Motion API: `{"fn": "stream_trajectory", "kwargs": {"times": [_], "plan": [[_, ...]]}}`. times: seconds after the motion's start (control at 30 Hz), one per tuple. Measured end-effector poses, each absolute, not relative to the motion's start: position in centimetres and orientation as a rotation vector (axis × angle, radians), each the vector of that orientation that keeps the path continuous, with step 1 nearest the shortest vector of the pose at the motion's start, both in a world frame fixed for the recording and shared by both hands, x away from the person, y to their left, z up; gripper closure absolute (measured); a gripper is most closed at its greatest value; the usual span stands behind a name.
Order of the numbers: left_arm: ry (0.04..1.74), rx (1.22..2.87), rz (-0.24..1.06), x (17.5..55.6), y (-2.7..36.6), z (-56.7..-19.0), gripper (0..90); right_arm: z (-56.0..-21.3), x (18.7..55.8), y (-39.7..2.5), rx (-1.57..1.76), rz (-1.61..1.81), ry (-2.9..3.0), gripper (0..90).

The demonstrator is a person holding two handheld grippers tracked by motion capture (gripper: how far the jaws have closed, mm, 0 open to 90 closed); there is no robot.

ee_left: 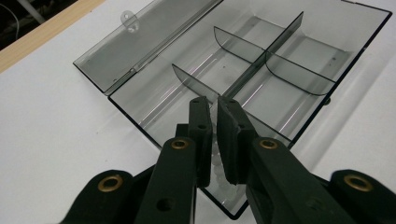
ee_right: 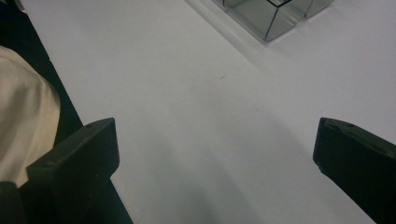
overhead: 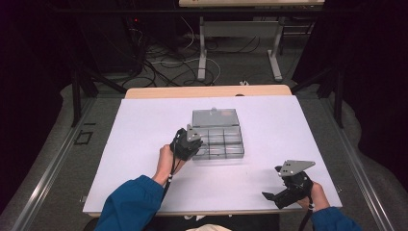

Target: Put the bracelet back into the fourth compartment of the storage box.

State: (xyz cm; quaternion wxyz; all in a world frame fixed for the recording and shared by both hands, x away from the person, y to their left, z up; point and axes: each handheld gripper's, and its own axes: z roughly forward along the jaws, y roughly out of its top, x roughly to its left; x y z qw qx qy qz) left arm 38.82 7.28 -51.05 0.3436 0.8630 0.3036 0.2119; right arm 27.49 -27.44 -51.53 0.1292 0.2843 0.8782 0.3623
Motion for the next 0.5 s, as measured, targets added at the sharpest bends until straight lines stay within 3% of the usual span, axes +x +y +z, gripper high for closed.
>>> {"fn": "stream_trajectory", "kwargs": {"times": [0.5], "plan": [[0.806, 2.300, 0.543, 39.3, 6.8, -52.3, 84.4, -51.6, 27.5, -27.4, 0.814, 1.049, 2.556, 0.0]]}}
